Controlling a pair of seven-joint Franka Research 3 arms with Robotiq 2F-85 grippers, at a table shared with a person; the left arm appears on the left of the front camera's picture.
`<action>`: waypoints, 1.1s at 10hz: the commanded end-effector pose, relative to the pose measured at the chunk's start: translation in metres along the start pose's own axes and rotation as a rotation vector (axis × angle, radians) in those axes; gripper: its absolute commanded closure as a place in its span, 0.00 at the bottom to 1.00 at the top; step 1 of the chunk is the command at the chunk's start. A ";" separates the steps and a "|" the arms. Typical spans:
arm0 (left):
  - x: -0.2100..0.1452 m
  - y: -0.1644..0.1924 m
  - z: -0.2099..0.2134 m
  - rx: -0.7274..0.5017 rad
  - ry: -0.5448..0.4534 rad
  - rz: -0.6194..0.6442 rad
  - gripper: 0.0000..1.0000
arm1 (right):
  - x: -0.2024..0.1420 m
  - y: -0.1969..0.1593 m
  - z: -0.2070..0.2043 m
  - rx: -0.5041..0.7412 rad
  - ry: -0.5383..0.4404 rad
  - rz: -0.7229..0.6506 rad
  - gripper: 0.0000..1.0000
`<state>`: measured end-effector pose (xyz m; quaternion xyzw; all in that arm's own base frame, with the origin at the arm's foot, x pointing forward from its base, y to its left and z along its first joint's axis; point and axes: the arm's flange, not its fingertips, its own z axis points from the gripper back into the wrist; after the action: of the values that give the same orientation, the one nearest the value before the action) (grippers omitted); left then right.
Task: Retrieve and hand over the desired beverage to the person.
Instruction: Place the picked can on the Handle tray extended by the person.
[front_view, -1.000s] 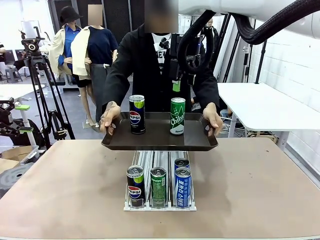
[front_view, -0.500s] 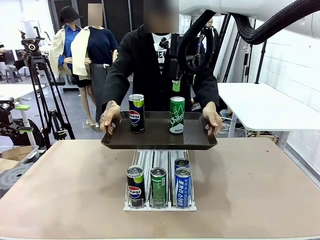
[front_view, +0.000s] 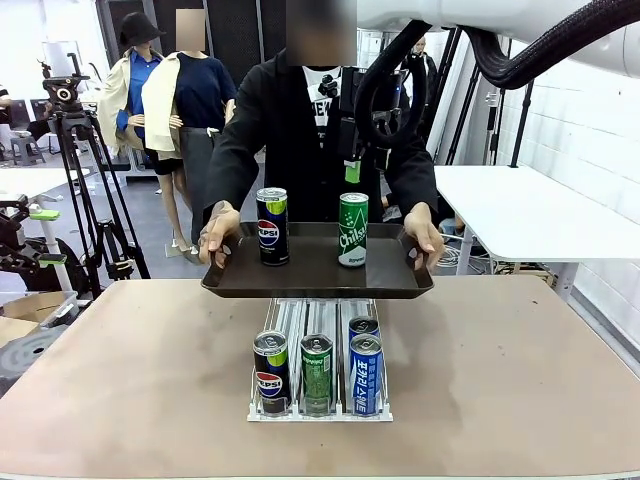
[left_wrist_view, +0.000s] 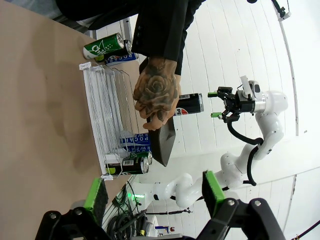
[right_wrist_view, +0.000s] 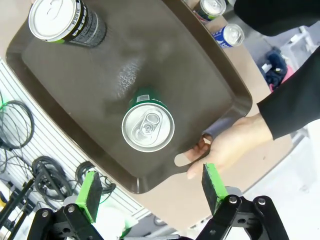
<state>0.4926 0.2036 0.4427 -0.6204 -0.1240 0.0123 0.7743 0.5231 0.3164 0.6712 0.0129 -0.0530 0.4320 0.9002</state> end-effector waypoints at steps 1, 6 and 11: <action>-0.001 -0.002 0.001 -0.001 0.000 -0.005 0.00 | 0.002 0.000 0.000 0.008 -0.016 0.000 0.00; -0.001 -0.002 0.001 -0.001 0.000 -0.005 0.00 | -0.079 -0.006 -0.016 0.250 -0.161 -0.168 0.00; -0.001 -0.002 0.001 -0.001 0.000 -0.005 0.00 | -0.203 -0.026 -0.072 0.480 -0.405 -0.448 0.00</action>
<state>0.4925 0.2045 0.4425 -0.6203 -0.1243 0.0130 0.7743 0.4494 0.1636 0.5984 0.2869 -0.0861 0.2261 0.9269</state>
